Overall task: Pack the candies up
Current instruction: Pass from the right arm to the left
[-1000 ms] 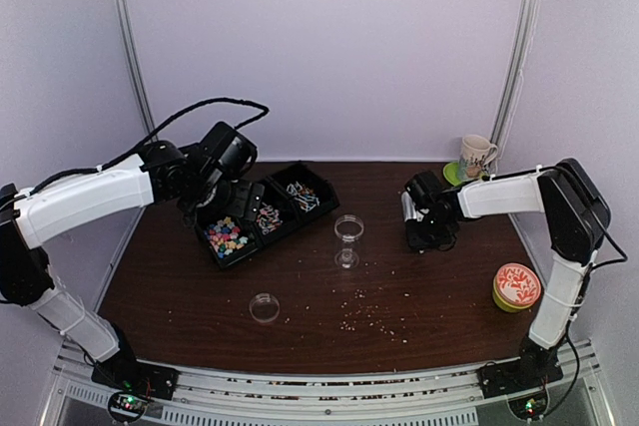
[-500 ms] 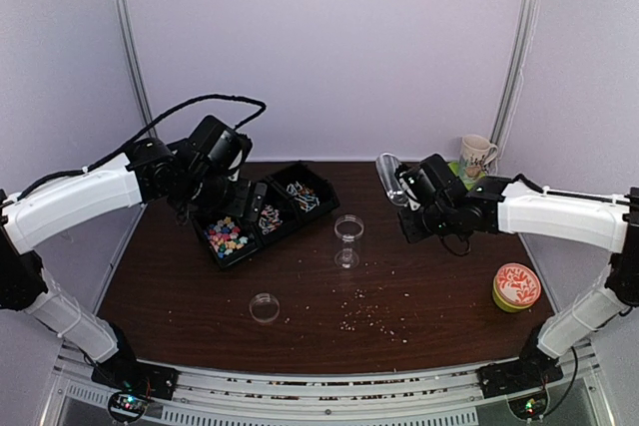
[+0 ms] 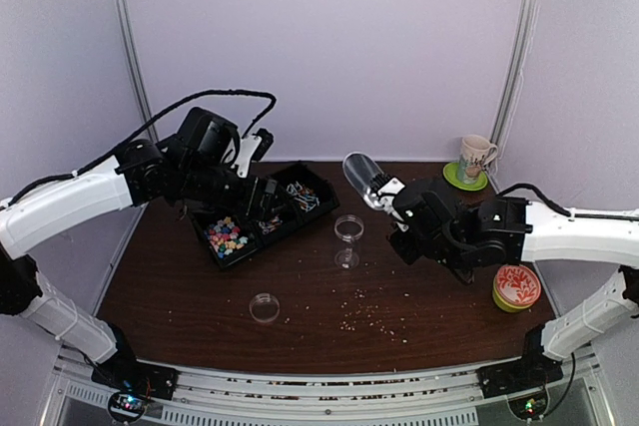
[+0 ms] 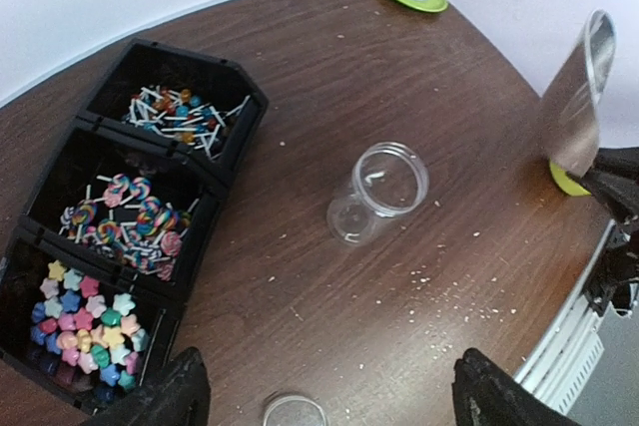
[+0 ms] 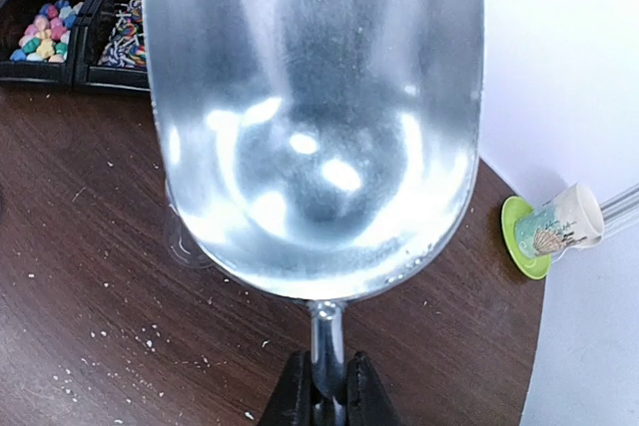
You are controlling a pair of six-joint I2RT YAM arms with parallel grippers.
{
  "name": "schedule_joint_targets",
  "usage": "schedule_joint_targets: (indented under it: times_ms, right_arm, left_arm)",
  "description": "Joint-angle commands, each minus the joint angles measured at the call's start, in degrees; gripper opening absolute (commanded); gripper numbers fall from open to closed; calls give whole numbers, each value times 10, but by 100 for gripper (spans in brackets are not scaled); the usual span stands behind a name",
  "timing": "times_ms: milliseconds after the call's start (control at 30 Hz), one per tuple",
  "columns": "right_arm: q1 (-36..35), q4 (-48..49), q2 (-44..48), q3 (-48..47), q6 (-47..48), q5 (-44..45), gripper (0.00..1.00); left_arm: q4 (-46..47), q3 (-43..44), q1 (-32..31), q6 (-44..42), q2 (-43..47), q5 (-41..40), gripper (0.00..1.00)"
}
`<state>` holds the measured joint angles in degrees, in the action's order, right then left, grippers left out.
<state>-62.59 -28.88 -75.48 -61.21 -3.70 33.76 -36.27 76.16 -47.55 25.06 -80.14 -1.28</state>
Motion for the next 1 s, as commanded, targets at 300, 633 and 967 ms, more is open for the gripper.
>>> schedule_joint_targets:
  times_ms: [300,633,967]
  right_arm:
    - [-104,13,-38,11,83,127,0]
    - [-133,13,-60,10,107,141,0]
    - [-161,29,-54,21,135,129,0]
  left_arm:
    - [96,-26,2,-26,17,208,73]
    - [100,-13,-12,-26,-14,244,56]
    - [109,-12,-17,-26,-26,256,42]
